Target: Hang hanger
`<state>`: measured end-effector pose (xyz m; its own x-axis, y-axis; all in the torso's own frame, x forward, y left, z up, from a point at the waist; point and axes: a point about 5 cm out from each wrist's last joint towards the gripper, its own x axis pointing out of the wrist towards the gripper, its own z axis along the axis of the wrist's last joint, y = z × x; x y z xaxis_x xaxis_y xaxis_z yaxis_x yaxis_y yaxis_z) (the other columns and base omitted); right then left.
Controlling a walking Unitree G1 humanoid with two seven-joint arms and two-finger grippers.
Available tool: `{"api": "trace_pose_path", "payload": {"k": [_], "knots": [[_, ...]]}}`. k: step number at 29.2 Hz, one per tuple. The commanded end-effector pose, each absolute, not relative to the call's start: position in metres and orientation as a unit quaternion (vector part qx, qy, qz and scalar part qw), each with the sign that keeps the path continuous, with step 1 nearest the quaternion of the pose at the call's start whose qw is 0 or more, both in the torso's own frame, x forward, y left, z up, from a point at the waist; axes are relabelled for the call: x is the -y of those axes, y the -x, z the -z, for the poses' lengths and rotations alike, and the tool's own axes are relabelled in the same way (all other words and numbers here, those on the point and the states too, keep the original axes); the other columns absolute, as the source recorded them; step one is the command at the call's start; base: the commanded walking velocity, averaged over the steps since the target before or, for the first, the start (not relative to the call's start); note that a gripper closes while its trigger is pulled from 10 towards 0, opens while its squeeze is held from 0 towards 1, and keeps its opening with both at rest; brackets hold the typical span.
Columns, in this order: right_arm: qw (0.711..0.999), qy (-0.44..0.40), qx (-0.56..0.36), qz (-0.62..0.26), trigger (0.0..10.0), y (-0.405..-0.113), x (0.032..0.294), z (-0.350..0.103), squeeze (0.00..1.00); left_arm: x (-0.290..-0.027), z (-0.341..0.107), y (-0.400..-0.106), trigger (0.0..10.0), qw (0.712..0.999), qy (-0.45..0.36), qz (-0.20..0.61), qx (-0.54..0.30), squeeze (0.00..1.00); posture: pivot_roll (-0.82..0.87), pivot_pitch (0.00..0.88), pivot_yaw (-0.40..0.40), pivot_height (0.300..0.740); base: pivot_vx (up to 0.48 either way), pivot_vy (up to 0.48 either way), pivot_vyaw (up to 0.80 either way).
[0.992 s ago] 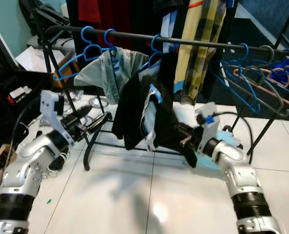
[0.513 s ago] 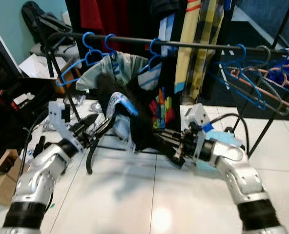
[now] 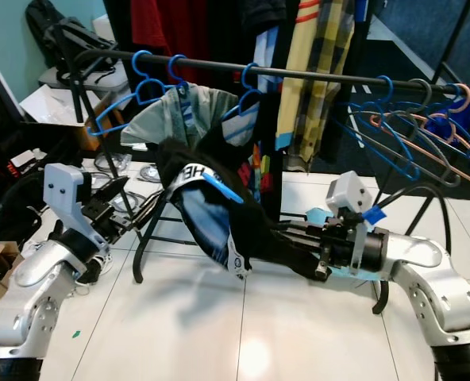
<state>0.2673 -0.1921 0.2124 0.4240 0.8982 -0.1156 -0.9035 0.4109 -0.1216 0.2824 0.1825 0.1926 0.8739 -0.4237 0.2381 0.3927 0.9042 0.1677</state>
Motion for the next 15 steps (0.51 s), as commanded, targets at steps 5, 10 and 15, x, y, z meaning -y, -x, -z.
{"api": "trace_pose_path", "payload": {"k": [5,10,15], "knots": [[0.829,0.084,0.006,-0.553,0.0,-0.264,0.18,-0.225,0.0,-0.146,-0.201,-0.28,0.0,0.946,-0.073,0.273,0.158,0.0,-0.04,0.068,-0.015,0.74,0.0,0.0,0.0],[0.842,0.094,0.014,-0.53,0.0,-0.27,0.181,-0.225,0.0,-0.128,-0.198,-0.271,5.7,0.931,-0.064,0.332,0.139,0.0,-0.05,0.07,0.0,0.74,0.0,0.0,0.0],[0.865,0.101,0.03,-0.49,0.0,-0.283,0.183,-0.23,0.0,-0.123,-0.197,-0.269,10.0,0.93,-0.072,0.335,0.134,0.0,-0.04,0.073,0.0,0.74,0.0,0.0,0.0]]}}
